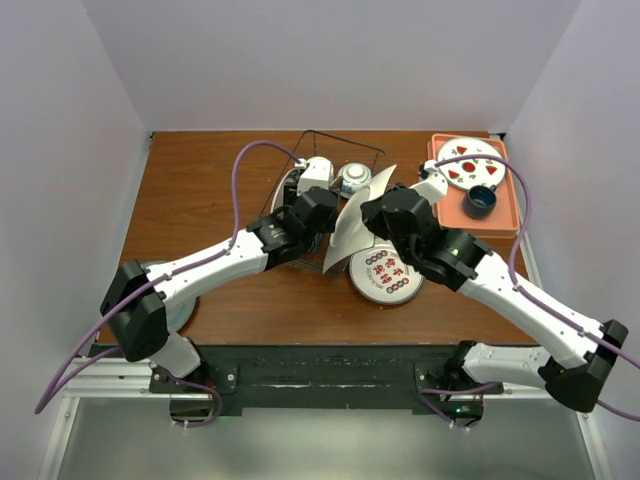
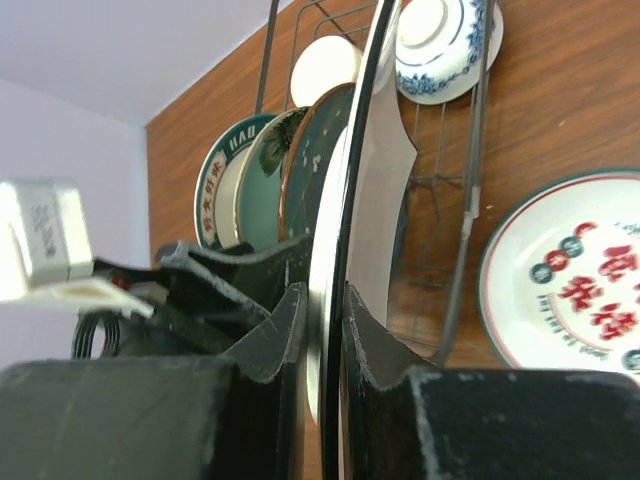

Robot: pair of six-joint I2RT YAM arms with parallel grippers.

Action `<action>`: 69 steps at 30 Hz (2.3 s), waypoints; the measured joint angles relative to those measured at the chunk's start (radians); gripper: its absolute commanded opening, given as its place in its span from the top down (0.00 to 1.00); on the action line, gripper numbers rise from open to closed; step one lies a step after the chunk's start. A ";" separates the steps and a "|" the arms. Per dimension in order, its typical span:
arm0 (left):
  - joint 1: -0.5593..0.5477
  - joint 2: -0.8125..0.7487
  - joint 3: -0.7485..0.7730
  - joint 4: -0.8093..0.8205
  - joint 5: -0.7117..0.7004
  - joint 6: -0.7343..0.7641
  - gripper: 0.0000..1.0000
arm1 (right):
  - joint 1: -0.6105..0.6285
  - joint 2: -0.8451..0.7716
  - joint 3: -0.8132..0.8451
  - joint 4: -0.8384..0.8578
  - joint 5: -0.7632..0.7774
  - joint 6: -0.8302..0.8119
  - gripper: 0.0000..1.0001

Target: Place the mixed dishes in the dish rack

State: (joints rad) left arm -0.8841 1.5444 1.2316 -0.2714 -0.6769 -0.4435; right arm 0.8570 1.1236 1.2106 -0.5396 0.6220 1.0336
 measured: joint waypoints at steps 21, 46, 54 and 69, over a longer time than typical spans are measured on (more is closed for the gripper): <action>0.009 -0.011 -0.003 -0.012 0.012 -0.010 0.32 | 0.000 0.125 -0.022 0.136 0.091 0.059 1.00; 0.013 -0.025 -0.019 -0.008 0.024 -0.016 0.33 | 0.000 0.173 -0.010 0.199 0.092 -0.046 1.00; 0.013 -0.036 -0.030 -0.008 0.027 -0.018 0.33 | 0.000 0.128 -0.024 0.228 0.087 -0.040 1.00; 0.013 -0.042 -0.034 -0.010 0.034 -0.019 0.33 | 0.000 0.245 -0.024 0.224 0.077 -0.024 1.00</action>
State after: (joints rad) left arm -0.8707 1.5021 1.1980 -0.2813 -0.6430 -0.4622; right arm 0.8570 1.3682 1.1870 -0.3153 0.6991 1.0096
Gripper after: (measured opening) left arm 0.671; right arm 0.146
